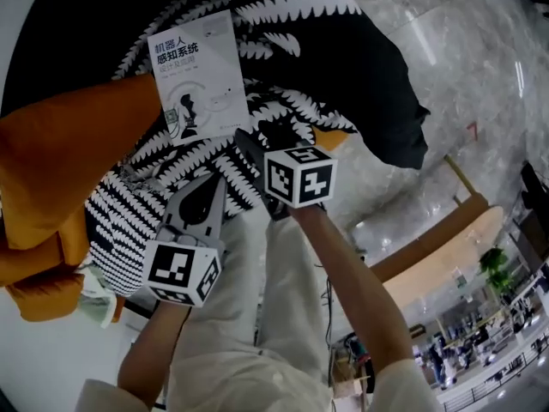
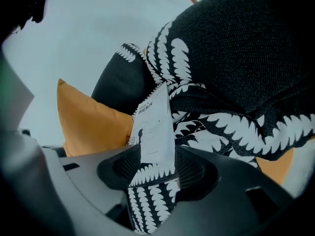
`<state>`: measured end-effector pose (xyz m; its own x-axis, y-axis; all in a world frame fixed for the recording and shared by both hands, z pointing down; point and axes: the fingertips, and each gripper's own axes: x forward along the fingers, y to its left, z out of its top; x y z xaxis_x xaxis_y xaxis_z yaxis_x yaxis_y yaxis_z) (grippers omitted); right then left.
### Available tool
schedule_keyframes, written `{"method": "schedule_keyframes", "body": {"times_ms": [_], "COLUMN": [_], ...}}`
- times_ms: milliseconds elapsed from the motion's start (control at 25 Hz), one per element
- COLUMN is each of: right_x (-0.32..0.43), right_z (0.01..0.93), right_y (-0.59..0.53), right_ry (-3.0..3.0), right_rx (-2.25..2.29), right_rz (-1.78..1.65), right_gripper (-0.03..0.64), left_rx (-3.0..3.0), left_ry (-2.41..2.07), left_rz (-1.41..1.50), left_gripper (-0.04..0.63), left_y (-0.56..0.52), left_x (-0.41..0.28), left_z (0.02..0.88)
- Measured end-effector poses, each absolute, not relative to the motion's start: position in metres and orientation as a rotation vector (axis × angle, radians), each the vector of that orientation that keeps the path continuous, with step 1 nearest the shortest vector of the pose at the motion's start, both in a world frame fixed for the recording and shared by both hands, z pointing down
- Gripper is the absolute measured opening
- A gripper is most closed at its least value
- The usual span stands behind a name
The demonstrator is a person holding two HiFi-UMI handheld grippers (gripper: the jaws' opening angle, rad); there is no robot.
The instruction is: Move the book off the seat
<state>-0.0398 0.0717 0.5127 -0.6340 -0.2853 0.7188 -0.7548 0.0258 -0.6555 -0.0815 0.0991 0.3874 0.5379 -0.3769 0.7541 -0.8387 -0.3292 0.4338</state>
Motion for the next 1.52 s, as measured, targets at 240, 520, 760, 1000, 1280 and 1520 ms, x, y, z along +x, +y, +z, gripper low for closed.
{"method": "schedule_keyframes", "body": {"times_ms": [240,520,760,1000,1280,1520], "right_x": [-0.041,-0.042,-0.057,-0.061,-0.072,-0.079], "right_z": [0.527,0.534,0.548,0.551,0.55,0.552], "right_y": [0.073,0.075,0.077,0.069,0.046,0.038], "right_ry": [-1.895,-1.879,-1.88,-1.877,-1.898,-1.92], "right_rx": [1.062,1.038,1.013,1.018,1.037,0.994], "right_rz": [1.721,1.788,1.824,1.849,1.909,1.898], "right_gripper": [0.198,0.198,0.198,0.198,0.198,0.198], "left_rx": [1.918,1.903,1.895,1.88,1.851,1.837], "left_ry": [-0.952,-0.948,-0.946,-0.945,-0.971,-0.984], "left_rz": [0.715,0.738,0.734,0.728,0.707,0.697], "left_gripper": [0.009,0.009,0.009,0.008,0.009,0.008], "left_y": [0.099,0.095,0.094,0.092,0.09,0.09], "left_x": [-0.076,-0.07,-0.077,-0.08,-0.091,-0.095], "left_z": [0.395,0.397,0.413,0.417,0.422,0.42]}}
